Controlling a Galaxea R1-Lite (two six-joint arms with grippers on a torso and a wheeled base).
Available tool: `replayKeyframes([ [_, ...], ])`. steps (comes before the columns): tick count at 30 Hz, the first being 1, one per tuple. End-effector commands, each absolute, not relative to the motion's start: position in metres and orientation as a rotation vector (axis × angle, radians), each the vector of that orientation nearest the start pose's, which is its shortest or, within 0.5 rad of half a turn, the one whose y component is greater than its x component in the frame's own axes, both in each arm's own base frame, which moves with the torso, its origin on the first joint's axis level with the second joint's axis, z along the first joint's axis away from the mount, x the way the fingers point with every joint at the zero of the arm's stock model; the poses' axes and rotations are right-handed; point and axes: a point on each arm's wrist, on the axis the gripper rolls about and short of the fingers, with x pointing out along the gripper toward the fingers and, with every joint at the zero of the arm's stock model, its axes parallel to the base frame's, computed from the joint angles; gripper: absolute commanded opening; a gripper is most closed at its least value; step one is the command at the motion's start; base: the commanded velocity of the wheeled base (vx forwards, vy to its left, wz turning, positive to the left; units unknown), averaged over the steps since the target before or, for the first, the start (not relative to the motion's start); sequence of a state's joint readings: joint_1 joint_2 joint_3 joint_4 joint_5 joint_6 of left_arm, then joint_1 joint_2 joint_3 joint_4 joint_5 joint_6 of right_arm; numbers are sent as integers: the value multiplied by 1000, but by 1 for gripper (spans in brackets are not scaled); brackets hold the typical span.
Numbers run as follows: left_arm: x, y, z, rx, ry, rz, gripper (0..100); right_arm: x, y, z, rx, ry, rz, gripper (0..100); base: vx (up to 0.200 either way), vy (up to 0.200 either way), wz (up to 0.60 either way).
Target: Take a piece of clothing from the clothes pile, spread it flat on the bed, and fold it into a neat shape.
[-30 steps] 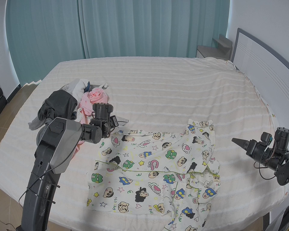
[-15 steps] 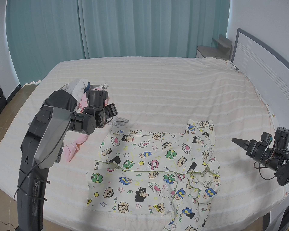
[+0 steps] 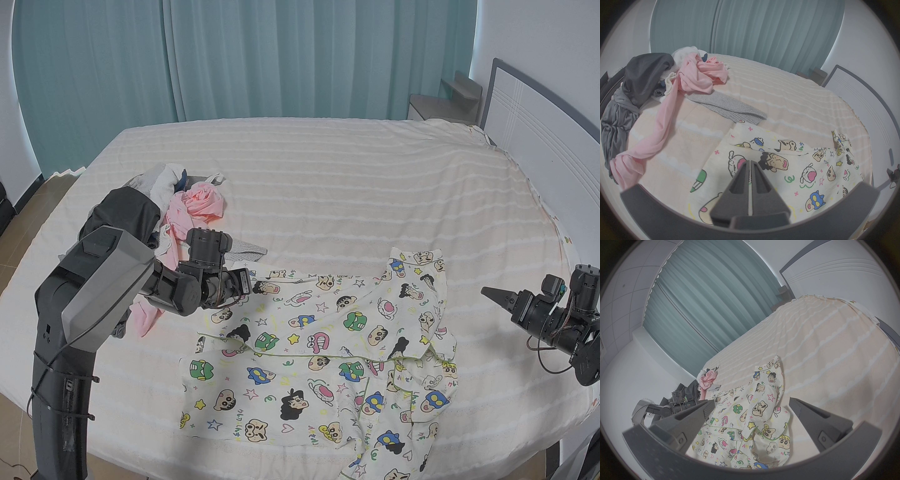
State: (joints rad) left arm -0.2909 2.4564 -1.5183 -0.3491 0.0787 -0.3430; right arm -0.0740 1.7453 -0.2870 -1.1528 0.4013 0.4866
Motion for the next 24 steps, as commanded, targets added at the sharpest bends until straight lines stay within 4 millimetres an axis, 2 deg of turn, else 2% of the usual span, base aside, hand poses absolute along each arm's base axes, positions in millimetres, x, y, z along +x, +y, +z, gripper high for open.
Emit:
replayKeyframes([
  [1, 463, -141, 27, -220, 624, -109, 0, 243, -9, 100, 551, 374, 247, 100, 0, 0, 0],
  [10, 475, -144, 6, -216, 631, -100, 0, 243, -9, 100, 549, 374, 247, 100, 0, 0, 0],
  [19, 492, -149, -2, -224, 599, -101, 0, 243, -9, 100, 549, 374, 247, 100, 0, 0, 0],
  [24, 493, -151, -4, -219, 607, -97, 0, 243, -9, 99, 550, 375, 247, 100, 0, 0, 0],
])
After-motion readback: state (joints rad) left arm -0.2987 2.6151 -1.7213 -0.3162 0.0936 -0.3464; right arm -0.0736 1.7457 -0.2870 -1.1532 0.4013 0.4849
